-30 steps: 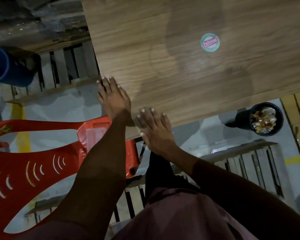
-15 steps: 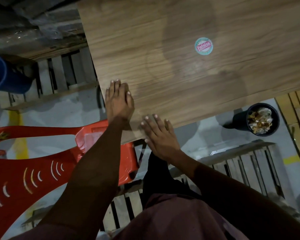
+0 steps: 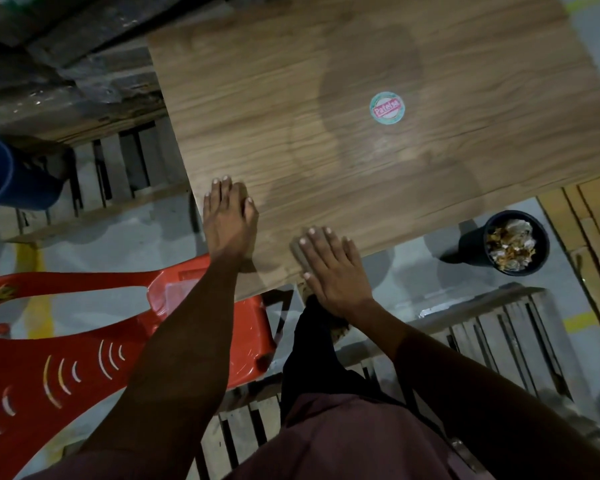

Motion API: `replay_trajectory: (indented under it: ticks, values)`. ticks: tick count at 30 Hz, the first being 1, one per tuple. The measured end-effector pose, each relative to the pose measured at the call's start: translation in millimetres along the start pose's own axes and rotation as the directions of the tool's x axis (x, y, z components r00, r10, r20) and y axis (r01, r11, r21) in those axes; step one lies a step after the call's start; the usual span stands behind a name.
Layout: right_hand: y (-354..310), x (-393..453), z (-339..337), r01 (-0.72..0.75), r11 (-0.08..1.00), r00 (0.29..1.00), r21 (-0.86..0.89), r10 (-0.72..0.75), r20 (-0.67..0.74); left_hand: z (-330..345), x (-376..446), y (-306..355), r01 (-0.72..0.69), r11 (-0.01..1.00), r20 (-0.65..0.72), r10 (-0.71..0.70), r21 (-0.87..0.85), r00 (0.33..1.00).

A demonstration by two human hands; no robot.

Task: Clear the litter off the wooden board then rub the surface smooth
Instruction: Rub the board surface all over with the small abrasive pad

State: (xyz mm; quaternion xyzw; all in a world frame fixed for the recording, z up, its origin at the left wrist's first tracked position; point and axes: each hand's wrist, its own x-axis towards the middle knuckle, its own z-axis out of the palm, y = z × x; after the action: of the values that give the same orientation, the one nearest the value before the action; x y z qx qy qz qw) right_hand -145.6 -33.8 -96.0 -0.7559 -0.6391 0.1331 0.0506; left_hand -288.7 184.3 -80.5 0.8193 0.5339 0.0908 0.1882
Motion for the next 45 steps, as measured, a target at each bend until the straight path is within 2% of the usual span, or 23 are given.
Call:
replay_trajectory:
  ticks: [2,4,6,7,9,11,12,13,15,18,20,22,24,26,29,31,32,33,35,38,40,43,45]
  values:
    - [9,3,-4,-0.152,0.988,0.988,0.025,0.152,-0.024,-1,-1,2,0.006,1.0,-0.012,-0.006,0.001,1.0]
    - [11,6,-8,-0.371,0.923,0.926,0.097,0.376,-0.031,-1,-1,4,0.01,1.0,-0.01,-0.01,0.006,1.0]
    - [7,9,-11,-0.452,0.883,0.89,0.126,0.456,0.0,-1,1,6,-0.007,0.999,-0.008,0.007,0.039,1.0]
    - [3,11,-12,-0.415,0.902,0.909,0.123,0.415,0.025,-1,2,6,-0.023,0.997,-0.012,0.024,0.076,1.0]
    - [-5,14,-12,-0.159,0.986,0.985,0.043,0.156,0.069,-2,6,8,-0.047,0.986,-0.01,0.049,0.16,0.999]
    - [1,18,-13,0.116,0.993,0.989,-0.039,-0.111,0.099,-5,11,10,-0.058,0.973,0.007,0.058,0.224,0.998]
    - [9,24,-15,0.16,0.985,0.984,-0.062,-0.154,0.089,-6,13,12,-0.056,0.968,0.01,0.055,0.246,0.998]
    - [17,32,-18,0.127,0.99,0.99,-0.069,-0.122,0.071,-8,15,13,-0.051,0.963,0.013,0.049,0.264,0.999]
    - [29,50,-25,-0.098,0.995,0.995,-0.022,0.099,0.028,-9,19,16,-0.034,0.956,0.028,0.027,0.292,0.999]
    - [32,75,-31,-0.331,0.942,0.943,0.045,0.33,0.039,-7,30,20,-0.006,0.954,0.05,-0.01,0.3,0.999]
    - [22,84,-33,-0.227,0.973,0.972,0.026,0.225,0.073,-3,41,21,0.033,0.962,0.055,-0.049,0.271,0.997]
    - [16,90,-33,0.048,0.998,0.992,-0.029,-0.044,0.115,1,51,22,0.059,0.964,0.054,-0.075,0.259,0.996]
    - [19,100,-34,0.238,0.97,0.963,-0.05,-0.229,0.141,3,56,23,0.068,0.966,0.053,-0.084,0.249,0.995]
    - [29,111,-36,0.269,0.959,0.958,-0.087,-0.256,0.131,3,58,22,0.066,0.972,0.048,-0.079,0.225,0.996]
    - [42,124,-45,-0.061,0.997,0.997,-0.049,0.063,0.044,2,65,17,0.061,0.98,0.036,-0.069,0.188,0.997]
    - [40,134,-46,-0.289,0.957,0.957,0.021,0.289,-0.003,4,73,17,0.073,0.981,0.014,-0.077,0.179,0.997]
    - [34,138,-46,-0.323,0.945,0.946,0.045,0.323,0.001,5,79,18,0.077,0.982,0.004,-0.079,0.17,0.997]
    - [27,140,-44,-0.29,0.956,0.957,0.049,0.289,0.019,6,84,19,0.081,0.984,-0.007,-0.081,0.158,0.997]
    - [17,142,-41,-0.048,0.999,0.997,0.009,0.047,0.067,9,97,23,0.094,0.987,-0.021,-0.092,0.133,0.996]
    - [29,148,-45,0.212,0.977,0.975,-0.019,-0.21,0.076,9,115,27,0.106,0.986,-0.027,-0.103,0.132,0.994]
    - [38,159,-46,0.151,0.987,0.987,-0.049,-0.148,0.058,7,125,28,0.129,0.981,-0.038,-0.125,0.142,0.991]
    - [42,182,-54,-0.148,0.989,0.989,-0.019,0.148,0.022,2,139,30,0.165,0.974,-0.052,-0.159,0.153,0.986]
    - [38,194,-57,-0.253,0.967,0.967,0.025,0.253,0.021,1,147,31,0.177,0.972,-0.045,-0.172,0.155,0.984]
